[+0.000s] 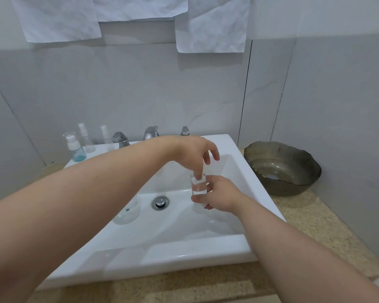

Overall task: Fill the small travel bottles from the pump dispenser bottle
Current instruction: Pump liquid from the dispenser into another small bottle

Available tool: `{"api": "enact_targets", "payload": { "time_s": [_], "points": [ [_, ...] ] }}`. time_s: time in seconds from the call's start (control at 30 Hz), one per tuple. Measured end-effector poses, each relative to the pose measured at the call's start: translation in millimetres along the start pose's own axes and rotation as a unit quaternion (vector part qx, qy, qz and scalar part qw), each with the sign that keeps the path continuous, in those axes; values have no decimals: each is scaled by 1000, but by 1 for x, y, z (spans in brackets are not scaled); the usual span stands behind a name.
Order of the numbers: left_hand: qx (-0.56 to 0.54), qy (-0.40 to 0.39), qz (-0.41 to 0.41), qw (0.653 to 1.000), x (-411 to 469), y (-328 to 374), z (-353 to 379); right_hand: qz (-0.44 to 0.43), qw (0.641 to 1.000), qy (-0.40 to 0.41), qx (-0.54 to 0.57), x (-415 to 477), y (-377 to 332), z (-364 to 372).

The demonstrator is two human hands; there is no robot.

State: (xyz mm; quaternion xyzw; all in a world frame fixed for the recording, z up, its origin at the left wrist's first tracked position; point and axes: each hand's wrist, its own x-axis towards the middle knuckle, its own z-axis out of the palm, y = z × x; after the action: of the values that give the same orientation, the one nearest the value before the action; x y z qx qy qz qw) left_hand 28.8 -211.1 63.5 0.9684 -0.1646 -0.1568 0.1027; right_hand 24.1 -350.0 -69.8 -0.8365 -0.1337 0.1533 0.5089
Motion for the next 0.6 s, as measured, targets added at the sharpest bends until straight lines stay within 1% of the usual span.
{"api": "enact_targets", "payload": {
  "time_s": [0.03,0.1,0.13,0.17,0.23,0.37,0.43,0.53,0.6],
  "points": [
    [18,7,-16,1000,1,3,0,2,1000,3,-9,0,0,0],
    [125,19,-57,990,4,5,1,8,1000,10,-14,1,1,1],
    [164,9,-70,984,5,6,2,6,1000,11,-13,2,1,1],
    [168,-6,-76,983,6,5,4,4,1000,9,-16,2,1,1],
    [119,-18,-69,990,7,1,5,2,1000,-3,-26,0,1,1],
    [88,-10,3,996,7,-11,3,-3,999,-19,-32,-2,-1,2],
    [80,-8,13,997,9,-15,3,1,999,-26,-24,-2,-1,2],
    [75,17,34,996,7,-19,3,7,1000,-27,-12,-3,0,2],
    [54,26,21,998,5,-20,1,2,1000,-14,-28,-4,-2,1]
  ]
}}
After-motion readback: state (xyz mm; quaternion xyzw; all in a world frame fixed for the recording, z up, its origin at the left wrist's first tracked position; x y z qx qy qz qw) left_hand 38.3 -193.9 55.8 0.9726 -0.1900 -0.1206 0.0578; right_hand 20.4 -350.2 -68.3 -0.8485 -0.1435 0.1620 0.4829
